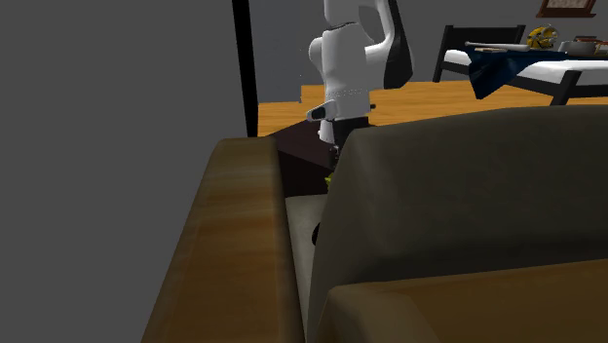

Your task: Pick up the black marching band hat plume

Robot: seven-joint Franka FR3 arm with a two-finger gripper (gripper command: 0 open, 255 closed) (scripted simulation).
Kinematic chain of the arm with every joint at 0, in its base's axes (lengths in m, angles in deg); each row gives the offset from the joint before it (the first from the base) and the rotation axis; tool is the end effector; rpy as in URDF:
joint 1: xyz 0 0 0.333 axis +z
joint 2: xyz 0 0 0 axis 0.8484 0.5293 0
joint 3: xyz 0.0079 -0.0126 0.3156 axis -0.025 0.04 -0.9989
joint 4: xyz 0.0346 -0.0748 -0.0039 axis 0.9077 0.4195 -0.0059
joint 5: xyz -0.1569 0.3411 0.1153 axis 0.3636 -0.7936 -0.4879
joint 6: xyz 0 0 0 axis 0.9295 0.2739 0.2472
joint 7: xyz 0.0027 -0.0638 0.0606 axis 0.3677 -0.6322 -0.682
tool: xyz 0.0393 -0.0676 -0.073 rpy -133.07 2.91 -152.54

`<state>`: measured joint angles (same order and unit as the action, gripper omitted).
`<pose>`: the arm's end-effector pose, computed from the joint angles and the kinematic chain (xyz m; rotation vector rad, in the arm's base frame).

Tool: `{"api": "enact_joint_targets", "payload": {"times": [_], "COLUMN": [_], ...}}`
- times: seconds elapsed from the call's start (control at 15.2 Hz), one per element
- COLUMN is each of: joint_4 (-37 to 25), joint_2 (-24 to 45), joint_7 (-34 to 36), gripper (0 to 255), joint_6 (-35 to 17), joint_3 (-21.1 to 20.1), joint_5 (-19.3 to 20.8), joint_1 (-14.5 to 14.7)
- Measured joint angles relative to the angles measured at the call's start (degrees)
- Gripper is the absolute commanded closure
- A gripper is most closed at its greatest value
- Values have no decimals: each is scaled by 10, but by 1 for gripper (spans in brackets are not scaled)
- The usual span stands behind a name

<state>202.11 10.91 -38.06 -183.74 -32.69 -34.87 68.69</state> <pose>0.4309 0.2928 0.2511 -2.7558 0.4556 -0.1725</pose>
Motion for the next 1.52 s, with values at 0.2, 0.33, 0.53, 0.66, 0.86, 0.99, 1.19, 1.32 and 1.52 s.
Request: {"api": "enact_joint_targets", "payload": {"times": [0.2,0.33,0.53,0.66,0.86,0.99,1.19,1.32,1.52], "joint_4": [-4,-4,-3,-3,-3,-4,-2,-1,-3], "joint_2": [28,36,38,38,38,39,22,6,-14], "joint_7": [2,2,1,0,1,1,2,1,7], "gripper": [0,255,255,255,255,255,255,255,255], "joint_6": [-24,-32,-34,-34,-34,-35,-19,-5,16], "joint_3": [7,9,8,8,8,9,5,1,0], "joint_5": [8,10,10,10,10,10,6,2,1], "joint_1": [7,9,9,9,9,10,5,1,2]}}
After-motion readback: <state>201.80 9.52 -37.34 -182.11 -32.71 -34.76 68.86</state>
